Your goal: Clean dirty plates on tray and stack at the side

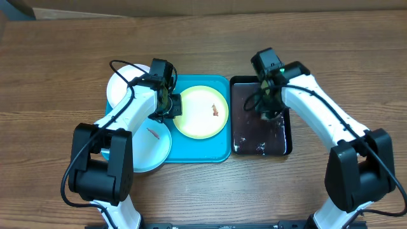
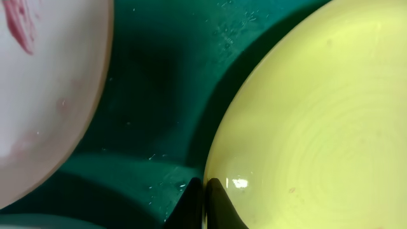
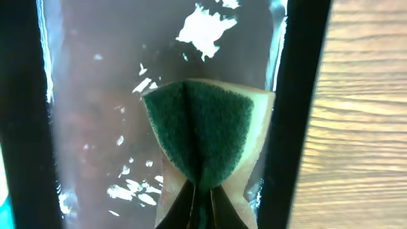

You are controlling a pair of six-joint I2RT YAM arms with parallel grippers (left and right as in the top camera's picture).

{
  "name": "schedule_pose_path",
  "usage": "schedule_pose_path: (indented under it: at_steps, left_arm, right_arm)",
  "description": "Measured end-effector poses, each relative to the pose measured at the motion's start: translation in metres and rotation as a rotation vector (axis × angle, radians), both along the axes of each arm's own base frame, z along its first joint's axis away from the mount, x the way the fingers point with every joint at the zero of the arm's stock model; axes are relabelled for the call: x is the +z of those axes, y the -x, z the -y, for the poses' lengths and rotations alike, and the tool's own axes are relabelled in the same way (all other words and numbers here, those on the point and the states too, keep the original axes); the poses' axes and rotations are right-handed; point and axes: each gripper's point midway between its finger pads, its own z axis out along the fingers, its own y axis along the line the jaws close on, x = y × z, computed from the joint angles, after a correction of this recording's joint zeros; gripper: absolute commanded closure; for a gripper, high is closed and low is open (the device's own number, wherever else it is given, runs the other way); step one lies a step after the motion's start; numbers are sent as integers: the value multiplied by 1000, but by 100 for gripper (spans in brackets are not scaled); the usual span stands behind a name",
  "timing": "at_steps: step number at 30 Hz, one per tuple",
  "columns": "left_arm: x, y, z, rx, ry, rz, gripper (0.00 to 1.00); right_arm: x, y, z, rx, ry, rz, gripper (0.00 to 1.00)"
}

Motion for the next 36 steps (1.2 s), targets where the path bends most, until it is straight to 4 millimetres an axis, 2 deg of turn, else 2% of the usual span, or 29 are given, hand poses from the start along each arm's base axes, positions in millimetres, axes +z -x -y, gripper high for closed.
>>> schedule_pose_path:
  at_steps: [2,7,9,12,14,16,22,28,30,36]
  left_arm:
    - [-1,1,-3,34,-11,-8,96]
    - [-1,2,-6,79,-21,-14,96]
    - [-1,3,-7,91,-26,-19,90]
    - [-2,5,-11,102,-44,-26,88]
    - [-2,5,-12,105,-52,-24,89]
    - [-2,5,-14,106,-58,-23,96]
    - [-2,5,-14,114,-61,-22,96]
    - [-2,2,-14,115,-58,-11,96]
    - [-1,1,-13,115,-57,-8,96]
    - [-1,1,-13,114,-52,-6,96]
  right_arm:
    - [8,-3,-2,9,-8,10,96]
    - [10,0,-6,23,-26,-5,96]
    - [10,0,-6,24,-32,-6,96]
    - [10,0,-7,25,-35,-7,96]
    - [13,-1,-7,26,-36,-3,96]
    - [18,-5,-9,28,-41,11,96]
    - [21,-4,-9,49,-38,3,96]
    - [24,4,-21,114,-102,-40,96]
    - [35,1,-29,128,-143,-32,96]
    - [76,-25,-63,181,-301,84,96]
